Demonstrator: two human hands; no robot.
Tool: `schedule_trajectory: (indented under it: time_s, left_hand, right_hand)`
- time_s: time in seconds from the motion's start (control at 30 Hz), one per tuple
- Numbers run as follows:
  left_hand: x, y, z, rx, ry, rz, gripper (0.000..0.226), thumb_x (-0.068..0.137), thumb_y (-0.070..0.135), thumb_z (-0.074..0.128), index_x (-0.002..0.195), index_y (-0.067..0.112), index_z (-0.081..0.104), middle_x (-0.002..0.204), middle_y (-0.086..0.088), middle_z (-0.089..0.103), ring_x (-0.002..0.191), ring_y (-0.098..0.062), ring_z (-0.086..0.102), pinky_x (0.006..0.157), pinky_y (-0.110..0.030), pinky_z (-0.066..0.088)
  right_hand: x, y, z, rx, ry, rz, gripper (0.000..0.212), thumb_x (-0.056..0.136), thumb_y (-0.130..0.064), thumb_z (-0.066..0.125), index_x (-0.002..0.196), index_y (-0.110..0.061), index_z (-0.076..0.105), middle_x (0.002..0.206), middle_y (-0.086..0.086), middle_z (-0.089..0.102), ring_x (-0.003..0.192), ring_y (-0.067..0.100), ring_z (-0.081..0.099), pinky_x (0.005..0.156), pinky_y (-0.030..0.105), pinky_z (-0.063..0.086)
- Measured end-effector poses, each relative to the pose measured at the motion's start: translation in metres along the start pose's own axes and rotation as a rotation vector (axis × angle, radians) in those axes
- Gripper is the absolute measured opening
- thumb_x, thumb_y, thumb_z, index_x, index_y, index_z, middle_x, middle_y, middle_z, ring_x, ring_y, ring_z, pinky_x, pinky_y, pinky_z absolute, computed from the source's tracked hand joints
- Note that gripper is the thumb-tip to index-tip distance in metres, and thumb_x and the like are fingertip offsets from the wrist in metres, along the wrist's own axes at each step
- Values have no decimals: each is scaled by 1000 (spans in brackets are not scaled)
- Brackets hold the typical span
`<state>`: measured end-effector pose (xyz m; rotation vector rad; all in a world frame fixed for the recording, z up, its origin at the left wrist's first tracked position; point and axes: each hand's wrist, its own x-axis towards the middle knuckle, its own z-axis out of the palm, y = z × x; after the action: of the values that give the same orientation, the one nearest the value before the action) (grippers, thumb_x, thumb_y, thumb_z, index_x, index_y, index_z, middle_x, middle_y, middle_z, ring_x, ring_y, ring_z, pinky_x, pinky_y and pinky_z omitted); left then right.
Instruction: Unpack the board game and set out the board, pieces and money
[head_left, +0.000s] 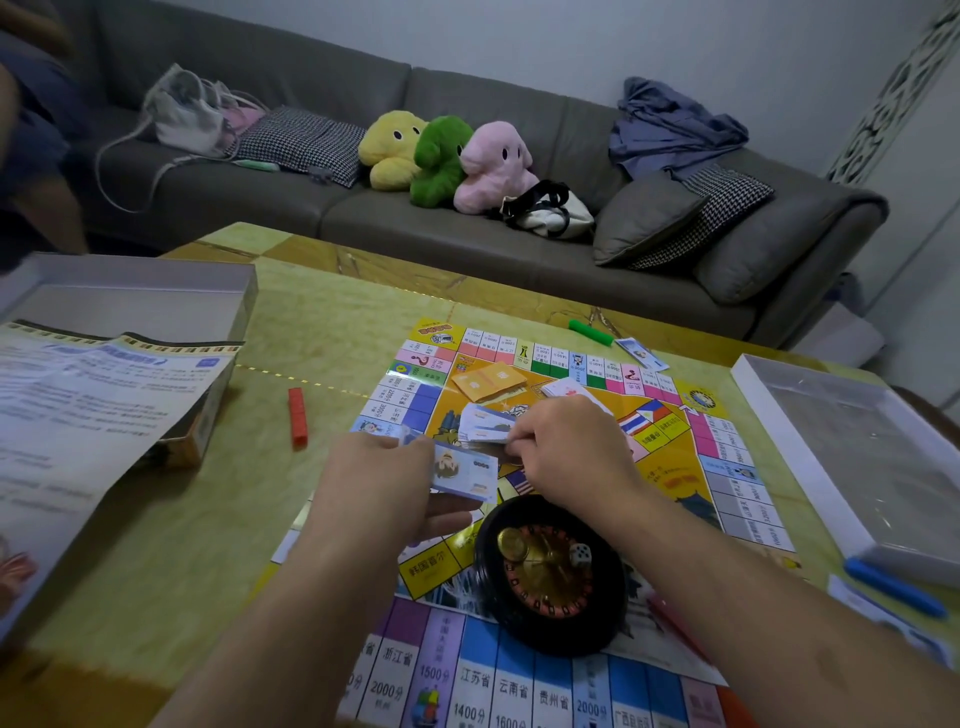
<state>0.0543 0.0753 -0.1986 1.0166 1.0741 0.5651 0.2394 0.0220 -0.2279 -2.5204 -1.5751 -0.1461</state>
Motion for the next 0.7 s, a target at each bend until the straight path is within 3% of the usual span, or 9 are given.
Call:
schedule_trajectory:
  time_s: [0.17, 0.3, 0.37, 0.47, 0.53, 0.63, 0.7]
  left_hand:
    - [-1, 0, 0, 8, -5, -6, 9, 104, 6, 55, 100, -2, 58, 87, -27, 72, 63, -39, 77, 61, -49, 66]
    - [-2, -3, 4, -33, -30, 7, 17, 104, 9, 58, 92, -1, 60, 84, -26, 72, 65, -39, 77, 63, -48, 66]
    - [-4, -5, 8, -75, -88, -6, 22, 106, 15, 57, 100, -5, 63, 87, -28, 74, 68, -38, 78, 60, -46, 66]
    - [-6, -4, 14, -182, -168, -69, 39, 105, 33, 57, 108, -5, 65, 90, -29, 76, 77, -41, 78, 65, -49, 66]
    - [-8, -4, 16, -134, -162, -75, 38, 103, 36, 60, 105, -1, 68, 90, -27, 77, 77, -39, 78, 69, -50, 65]
    - [-13, -6, 15, 95, -129, 29, 16, 99, 0, 60, 90, -4, 73, 83, -25, 73, 69, -34, 76, 69, -50, 65]
    - [-17, -6, 12, 187, -143, 54, 20, 98, -4, 55, 86, -3, 71, 83, -25, 73, 73, -36, 77, 72, -55, 65]
  right_hand:
    - [0, 3, -2, 138, -17, 55, 19, 100, -26, 64, 101, -25, 84, 94, 0, 77, 88, 19, 67, 77, 42, 61]
    - [-21, 2, -21, 167, 356, -63, 19, 99, -21, 65, 101, -20, 85, 92, -1, 80, 87, 20, 70, 74, 39, 61]
    - [-40, -8, -33, 129, 409, -183, 19, 98, -21, 64, 97, -20, 84, 89, -3, 79, 85, 19, 68, 74, 38, 58]
    - [-68, -24, -35, 27, 281, -330, 24, 98, -29, 56, 94, -21, 79, 93, -5, 72, 89, 19, 59, 78, 38, 49]
    - [-81, -27, -33, 38, 216, -352, 24, 98, -31, 56, 98, -21, 77, 99, -5, 69, 94, 19, 56, 81, 36, 45]
    - [-90, -26, -42, 170, 119, -312, 19, 94, -38, 64, 105, -25, 72, 117, -9, 63, 110, 13, 53, 91, 30, 47]
    - [-93, -26, -50, 225, 39, -282, 23, 90, -46, 70, 104, -29, 61, 126, -14, 57, 120, 9, 48, 97, 27, 46]
